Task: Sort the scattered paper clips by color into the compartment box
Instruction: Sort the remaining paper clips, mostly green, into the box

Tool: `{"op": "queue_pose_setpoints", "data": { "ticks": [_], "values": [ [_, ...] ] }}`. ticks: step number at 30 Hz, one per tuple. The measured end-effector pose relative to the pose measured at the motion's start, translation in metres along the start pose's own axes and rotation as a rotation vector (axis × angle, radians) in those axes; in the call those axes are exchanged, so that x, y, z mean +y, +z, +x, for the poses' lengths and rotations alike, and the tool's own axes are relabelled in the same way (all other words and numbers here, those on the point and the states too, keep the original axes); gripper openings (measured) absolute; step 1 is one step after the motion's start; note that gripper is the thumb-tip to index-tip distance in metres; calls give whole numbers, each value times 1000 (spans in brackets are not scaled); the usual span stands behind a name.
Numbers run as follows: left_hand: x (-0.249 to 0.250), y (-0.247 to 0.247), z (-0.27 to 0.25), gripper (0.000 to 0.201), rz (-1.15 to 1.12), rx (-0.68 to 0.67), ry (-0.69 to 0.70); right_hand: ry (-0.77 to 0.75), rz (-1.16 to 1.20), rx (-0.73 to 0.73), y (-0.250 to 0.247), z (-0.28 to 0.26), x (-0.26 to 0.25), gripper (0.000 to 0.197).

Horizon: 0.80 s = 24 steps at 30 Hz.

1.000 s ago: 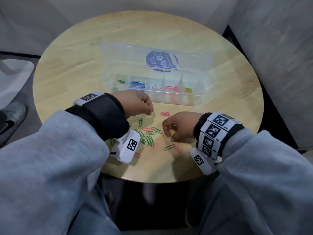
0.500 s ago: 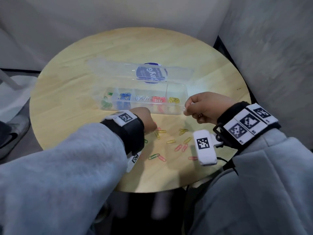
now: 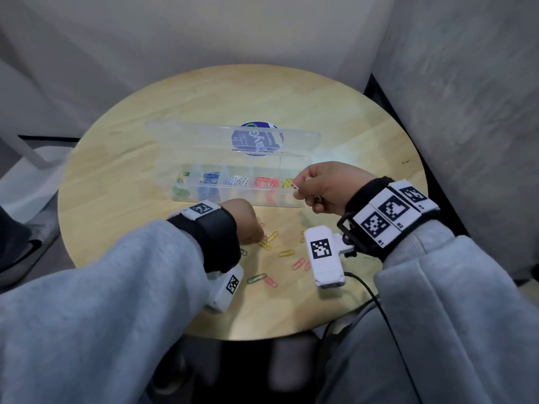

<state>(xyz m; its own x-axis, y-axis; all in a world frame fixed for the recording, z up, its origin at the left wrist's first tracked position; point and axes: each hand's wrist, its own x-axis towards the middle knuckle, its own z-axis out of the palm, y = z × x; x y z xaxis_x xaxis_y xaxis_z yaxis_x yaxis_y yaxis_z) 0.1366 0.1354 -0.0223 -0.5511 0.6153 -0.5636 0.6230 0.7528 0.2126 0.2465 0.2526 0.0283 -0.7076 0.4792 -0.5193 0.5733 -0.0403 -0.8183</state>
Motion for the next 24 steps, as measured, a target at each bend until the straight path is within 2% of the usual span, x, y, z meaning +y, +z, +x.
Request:
{"op": "queue_pose_setpoints", "data": {
  "ticks": [3, 6, 10, 16, 22, 24],
  "values": [
    [-15, -11, -6, 18, -249, -39, 6, 1, 69, -33, 10, 3, -7, 24],
    [-33, -28, -9, 15, -601, -90, -24, 14, 135, -47, 21, 7, -14, 29],
    [-56, -52, -17, 20, -961, 18, -36, 41, 182, -27, 37, 20, -27, 30],
    [-80, -58, -15, 25, -1126, 115, -25, 23, 342, 23, 52, 47, -42, 23],
    [-78, -60, -8, 22, -1225, 145, -11, 23, 422, -16, 65, 64, -43, 16],
    [-72, -64, -5, 21, -1263, 146, 7, 14, 457, -6, 68, 64, -41, 29]
  ]
}}
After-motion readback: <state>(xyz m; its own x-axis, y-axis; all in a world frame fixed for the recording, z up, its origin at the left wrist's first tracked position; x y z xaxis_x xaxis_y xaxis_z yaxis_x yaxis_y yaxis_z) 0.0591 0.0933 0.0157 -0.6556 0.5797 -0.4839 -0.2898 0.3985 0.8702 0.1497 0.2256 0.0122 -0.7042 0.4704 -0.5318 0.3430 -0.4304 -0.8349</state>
